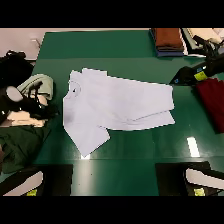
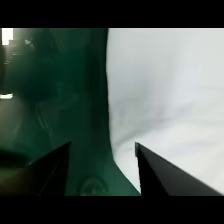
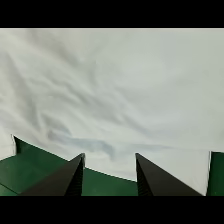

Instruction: Fold the shirts.

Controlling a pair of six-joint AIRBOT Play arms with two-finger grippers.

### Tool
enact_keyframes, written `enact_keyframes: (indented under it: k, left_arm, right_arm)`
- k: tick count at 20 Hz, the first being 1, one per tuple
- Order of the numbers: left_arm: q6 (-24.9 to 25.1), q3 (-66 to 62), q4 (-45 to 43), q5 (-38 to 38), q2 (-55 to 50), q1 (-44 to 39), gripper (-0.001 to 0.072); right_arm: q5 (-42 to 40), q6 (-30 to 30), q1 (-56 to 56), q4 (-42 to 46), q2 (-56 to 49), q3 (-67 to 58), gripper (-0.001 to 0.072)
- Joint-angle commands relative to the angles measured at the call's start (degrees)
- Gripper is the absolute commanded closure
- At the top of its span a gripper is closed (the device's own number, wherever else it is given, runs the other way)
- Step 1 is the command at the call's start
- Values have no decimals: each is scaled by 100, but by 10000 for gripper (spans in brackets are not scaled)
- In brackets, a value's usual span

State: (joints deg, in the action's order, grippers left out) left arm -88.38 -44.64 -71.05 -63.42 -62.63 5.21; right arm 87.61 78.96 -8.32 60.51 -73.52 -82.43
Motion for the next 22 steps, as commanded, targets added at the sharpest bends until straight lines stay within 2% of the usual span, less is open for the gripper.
enact_keyframes:
  k: [1, 3, 7, 8, 9, 10, 15, 18, 22]
  left_arm:
    - [363, 1016, 1040, 627, 186, 13, 220]
    - [551, 1235, 1513, 1003, 170, 11, 221]
    - [638, 1279, 1696, 1047, 146, 11, 242]
    - [638, 1246, 1705, 1045, 146, 11, 405]
    - [638, 1174, 1705, 1036, 146, 13, 603]
    - [660, 1067, 1705, 990, 173, 11, 678]
    - [863, 431, 1705, 678, 387, 11, 679]
    - [890, 310, 1709, 671, 387, 11, 679]
    - [883, 310, 1711, 673, 387, 11, 679]
  right_arm:
    - [-280, -59, -4, -98, 437, 647, 352]
    - [-280, -59, -4, -96, 476, 717, 352]
    - [-280, -59, -11, -83, 470, 717, 352]
    - [-247, -61, -52, -72, 470, 719, 352]
    - [-166, -63, -136, -37, 470, 721, 352]
    - [-83, -85, -291, -33, 476, 778, 352]
    - [-431, -103, -1810, 131, 850, 2520, 347]
    - [-636, -103, -2736, 195, 723, 3657, 324]
    - [-1200, -109, -2916, -24, 354, 4518, 330]
